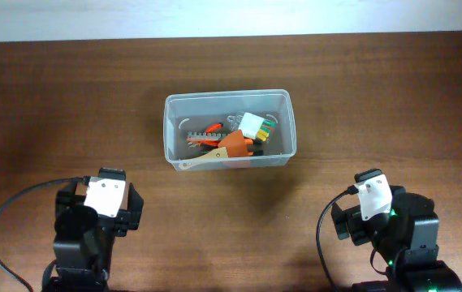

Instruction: Pack container

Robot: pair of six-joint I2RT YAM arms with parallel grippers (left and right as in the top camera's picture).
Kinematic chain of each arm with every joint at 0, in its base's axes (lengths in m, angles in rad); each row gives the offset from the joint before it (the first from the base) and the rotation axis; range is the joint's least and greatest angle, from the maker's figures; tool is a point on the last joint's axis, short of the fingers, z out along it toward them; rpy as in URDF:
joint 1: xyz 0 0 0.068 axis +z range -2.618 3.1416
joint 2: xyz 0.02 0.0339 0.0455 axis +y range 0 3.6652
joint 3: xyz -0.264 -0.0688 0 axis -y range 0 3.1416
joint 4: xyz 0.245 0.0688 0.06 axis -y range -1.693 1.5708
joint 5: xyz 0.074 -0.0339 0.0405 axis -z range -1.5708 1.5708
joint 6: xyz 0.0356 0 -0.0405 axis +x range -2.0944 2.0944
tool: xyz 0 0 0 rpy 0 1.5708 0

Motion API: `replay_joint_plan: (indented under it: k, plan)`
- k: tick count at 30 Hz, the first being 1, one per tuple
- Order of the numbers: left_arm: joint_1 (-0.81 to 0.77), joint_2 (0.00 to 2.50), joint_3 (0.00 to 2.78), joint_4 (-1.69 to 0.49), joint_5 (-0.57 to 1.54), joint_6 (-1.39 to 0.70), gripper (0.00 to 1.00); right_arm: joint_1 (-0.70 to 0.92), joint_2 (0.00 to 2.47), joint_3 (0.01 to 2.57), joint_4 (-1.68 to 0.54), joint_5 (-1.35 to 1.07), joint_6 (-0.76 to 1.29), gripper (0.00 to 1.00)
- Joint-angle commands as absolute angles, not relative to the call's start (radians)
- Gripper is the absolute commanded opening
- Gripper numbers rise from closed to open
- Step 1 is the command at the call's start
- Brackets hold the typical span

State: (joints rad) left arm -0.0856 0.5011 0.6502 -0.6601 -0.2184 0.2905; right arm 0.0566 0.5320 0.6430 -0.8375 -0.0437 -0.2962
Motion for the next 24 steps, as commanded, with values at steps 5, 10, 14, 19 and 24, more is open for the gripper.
replay_joint_plan:
  k: [5, 10, 14, 19, 24]
  plan:
    - [-0.084, 0.495, 0.638, -0.698, -0.233, 0.277, 0.99, 0.052, 0.352, 0.629, -0.818, -0.030, -0.299, 0.99]
    - [-0.084, 0.495, 0.638, -0.698, -0.233, 0.277, 0.99, 0.052, 0.133, 0.524, -0.729, -0.038, -0.298, 0.99]
    - [-0.084, 0.495, 0.638, -0.698, -0.233, 0.277, 0.99, 0.052, 0.041, 0.348, -0.433, -0.044, -0.274, 0.99]
    - [-0.084, 0.495, 0.638, -0.697, -0.233, 0.277, 0.99, 0.052, 0.022, 0.179, -0.129, -0.004, -0.271, 0.99]
    - [-0.084, 0.495, 0.638, -0.698, -0.233, 0.277, 0.99, 0.052, 0.003, 0.094, -0.099, 0.073, -0.231, 0.99]
